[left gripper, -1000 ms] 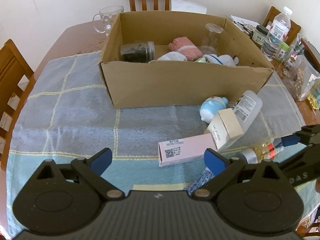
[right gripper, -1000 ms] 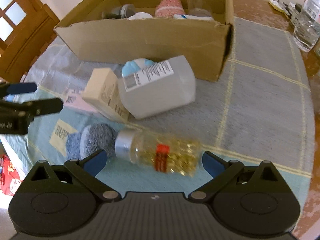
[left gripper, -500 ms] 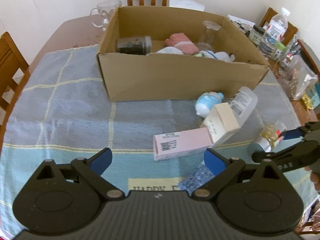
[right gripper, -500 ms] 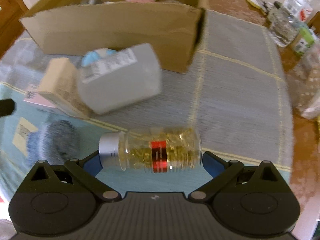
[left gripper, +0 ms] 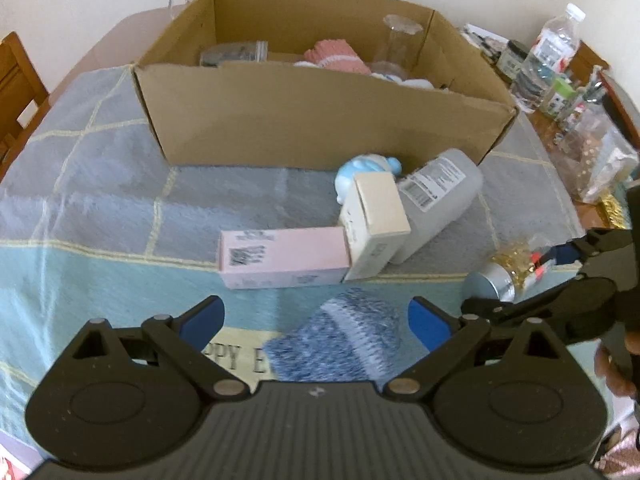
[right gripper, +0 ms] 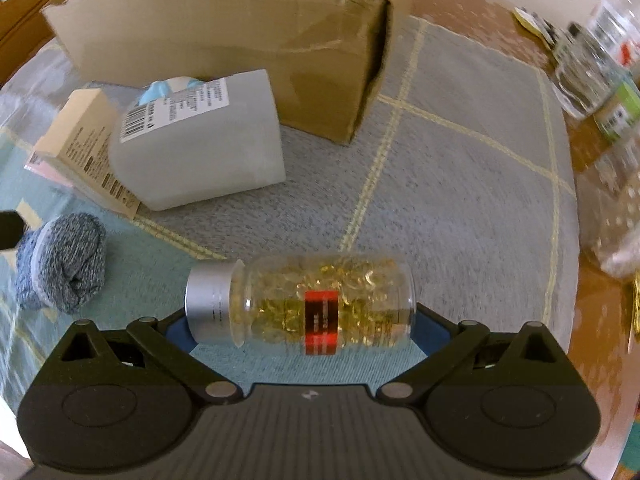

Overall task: Organize objects
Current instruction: 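Grasp the blue-grey sock with the left tool while the right tool grasps the capsule bottle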

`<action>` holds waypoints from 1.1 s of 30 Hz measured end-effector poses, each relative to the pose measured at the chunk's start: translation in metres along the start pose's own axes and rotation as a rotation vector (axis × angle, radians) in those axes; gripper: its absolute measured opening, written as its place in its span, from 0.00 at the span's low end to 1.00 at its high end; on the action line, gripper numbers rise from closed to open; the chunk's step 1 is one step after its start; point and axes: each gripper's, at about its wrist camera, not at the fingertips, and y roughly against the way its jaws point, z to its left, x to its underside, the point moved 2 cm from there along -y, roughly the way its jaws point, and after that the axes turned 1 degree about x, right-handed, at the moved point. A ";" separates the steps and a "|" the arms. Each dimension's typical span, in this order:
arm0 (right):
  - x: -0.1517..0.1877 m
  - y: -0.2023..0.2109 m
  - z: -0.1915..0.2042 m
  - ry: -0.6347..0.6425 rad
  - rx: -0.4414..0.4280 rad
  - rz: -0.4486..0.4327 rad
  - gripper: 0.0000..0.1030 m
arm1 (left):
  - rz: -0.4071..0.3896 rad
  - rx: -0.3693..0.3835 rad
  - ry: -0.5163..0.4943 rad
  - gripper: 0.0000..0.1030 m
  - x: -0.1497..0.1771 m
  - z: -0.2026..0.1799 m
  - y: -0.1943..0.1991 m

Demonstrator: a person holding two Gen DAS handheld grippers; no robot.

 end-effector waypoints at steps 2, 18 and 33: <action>0.000 0.000 -0.001 0.021 -0.008 -0.007 1.00 | -0.010 -0.027 0.018 0.95 0.002 -0.005 -0.006; 0.003 -0.001 -0.004 0.125 -0.048 -0.043 1.00 | 0.030 -0.080 0.103 0.96 0.045 0.008 -0.006; 0.030 0.001 -0.005 0.127 -0.052 -0.087 1.00 | 0.023 -0.134 0.066 0.95 0.046 -0.006 -0.028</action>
